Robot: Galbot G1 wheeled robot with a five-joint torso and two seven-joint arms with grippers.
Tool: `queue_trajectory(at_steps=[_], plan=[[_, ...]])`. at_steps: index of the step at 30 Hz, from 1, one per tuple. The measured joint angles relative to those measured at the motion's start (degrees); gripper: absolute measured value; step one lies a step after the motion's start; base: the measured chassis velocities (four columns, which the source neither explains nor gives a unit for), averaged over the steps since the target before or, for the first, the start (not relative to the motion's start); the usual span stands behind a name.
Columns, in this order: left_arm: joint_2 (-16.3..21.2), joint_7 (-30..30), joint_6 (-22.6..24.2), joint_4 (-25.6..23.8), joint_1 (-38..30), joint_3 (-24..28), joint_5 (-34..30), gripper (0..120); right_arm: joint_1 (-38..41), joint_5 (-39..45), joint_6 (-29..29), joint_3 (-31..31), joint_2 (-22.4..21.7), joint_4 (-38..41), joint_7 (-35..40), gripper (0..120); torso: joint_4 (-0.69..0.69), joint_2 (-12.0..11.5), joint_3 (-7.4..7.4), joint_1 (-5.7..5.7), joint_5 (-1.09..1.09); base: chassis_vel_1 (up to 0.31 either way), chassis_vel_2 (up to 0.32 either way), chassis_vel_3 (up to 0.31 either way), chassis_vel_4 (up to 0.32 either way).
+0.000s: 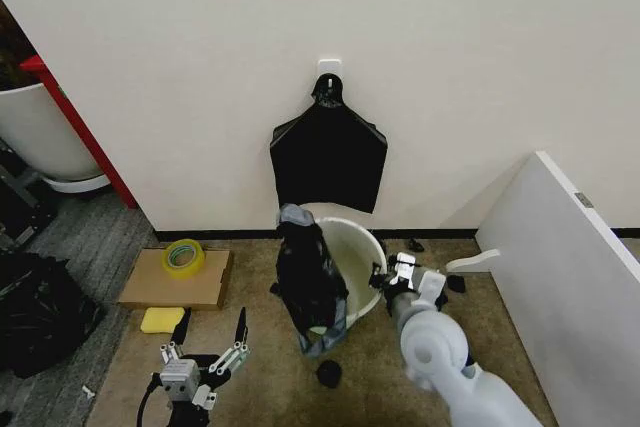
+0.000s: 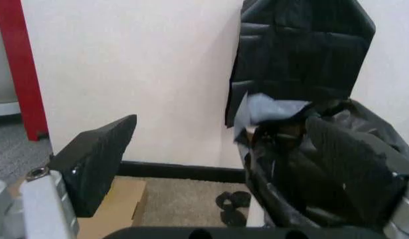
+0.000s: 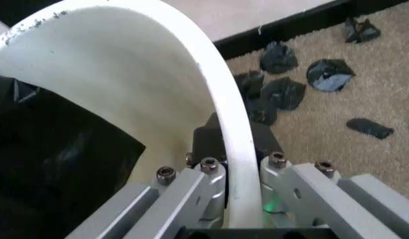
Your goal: Place the garbage bag over the trash bin.
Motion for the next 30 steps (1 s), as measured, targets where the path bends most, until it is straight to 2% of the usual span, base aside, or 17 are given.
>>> queue_trajectory(at_steps=[11,16,19,23,26,30], plan=[[-0.1,-0.1,0.0,0.3,-0.5,0.2,-0.1,100,-0.4,-1.4,-0.1,-0.9,1.4,-1.5,0.0,0,-0.01,0.0,0.00,0.00,-0.01,0.000,0.000,0.000,0.000],[-0.2,-0.1,-0.1,0.4,-0.6,0.8,-0.1,100,-0.9,-1.5,-0.1,-0.5,0.8,-0.6,-0.2,21,0.00,0.0,0.01,0.00,0.01,0.000,0.000,0.000,0.000],[-0.2,-0.1,-0.1,0.4,-0.7,1.0,-0.1,100,-0.9,-1.5,-0.1,-0.1,0.4,0.0,-0.2,28,0.01,0.0,0.01,0.00,0.01,0.000,0.000,0.000,0.000],[-0.2,-0.1,-0.1,0.4,-0.8,1.3,0.0,100,-1.7,-2.7,0.0,1.0,-0.8,1.3,-0.4,46,0.00,0.0,0.01,0.00,0.02,0.000,0.000,0.000,0.000],[-0.2,-0.1,-0.1,0.5,-0.9,1.4,0.0,100,-2.4,-3.3,0.1,1.9,-1.6,2.4,-0.8,53,0.00,0.0,0.01,0.00,0.02,0.000,0.000,0.000,0.000],[-0.3,-0.1,-0.2,0.5,-1.0,1.8,0.2,100,-4.4,-3.7,0.2,5.3,-3.5,4.9,-1.8,71,0.00,0.0,0.01,0.00,0.02,0.000,0.000,0.000,0.000]])
